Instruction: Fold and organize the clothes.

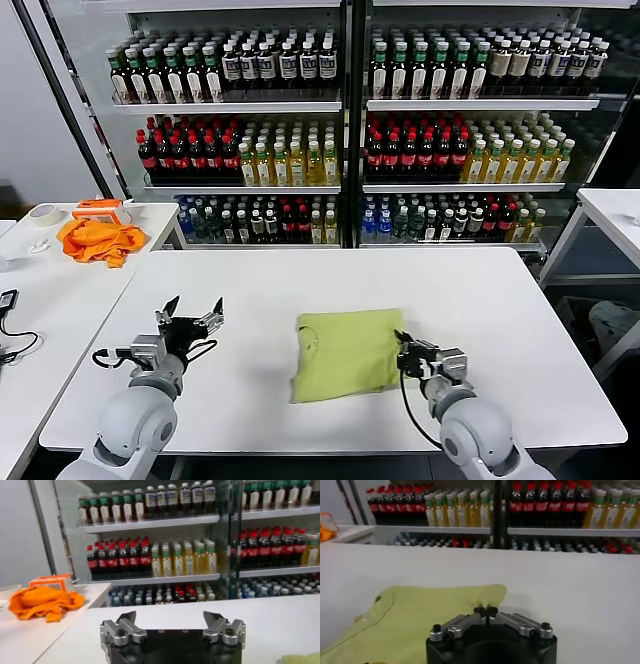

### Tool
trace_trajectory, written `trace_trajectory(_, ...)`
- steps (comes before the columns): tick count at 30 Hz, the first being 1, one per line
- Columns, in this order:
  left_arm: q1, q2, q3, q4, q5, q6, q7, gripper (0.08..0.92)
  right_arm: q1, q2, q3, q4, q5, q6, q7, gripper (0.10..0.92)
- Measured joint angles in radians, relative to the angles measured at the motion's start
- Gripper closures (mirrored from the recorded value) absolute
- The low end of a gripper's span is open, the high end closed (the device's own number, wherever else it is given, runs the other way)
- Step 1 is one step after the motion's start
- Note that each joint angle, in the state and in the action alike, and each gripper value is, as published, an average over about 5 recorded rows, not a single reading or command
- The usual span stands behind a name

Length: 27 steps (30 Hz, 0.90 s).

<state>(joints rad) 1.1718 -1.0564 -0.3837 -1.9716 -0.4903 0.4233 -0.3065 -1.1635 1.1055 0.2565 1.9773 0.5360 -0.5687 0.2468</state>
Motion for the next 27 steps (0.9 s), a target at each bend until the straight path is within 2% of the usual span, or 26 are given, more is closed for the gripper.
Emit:
trace_trajectory(12,-0.013,-0.023,0.032,0.035,0.089,-0.097,0.075,0.177,-0.061,-0.034,0.179,0.049,-0.046,0.013,-0.063,0.548)
trace_trajectory(21,-0.013,-0.034,0.052,0.073,0.207,-0.158,0.126,0.177,-0.047,-0.043,0.275,-0.012,-0.118,0.126,-0.121,0.288)
trace_trajectory(24,-0.017,-0.044,0.056,0.085,0.254,-0.171,0.14,0.177,-0.042,-0.044,0.296,-0.051,-0.149,0.175,-0.143,0.225)
trace_trajectory(27,-0.024,-0.056,0.057,0.099,0.3,-0.186,0.155,0.177,-0.04,-0.044,0.309,-0.088,-0.19,0.223,-0.162,0.205)
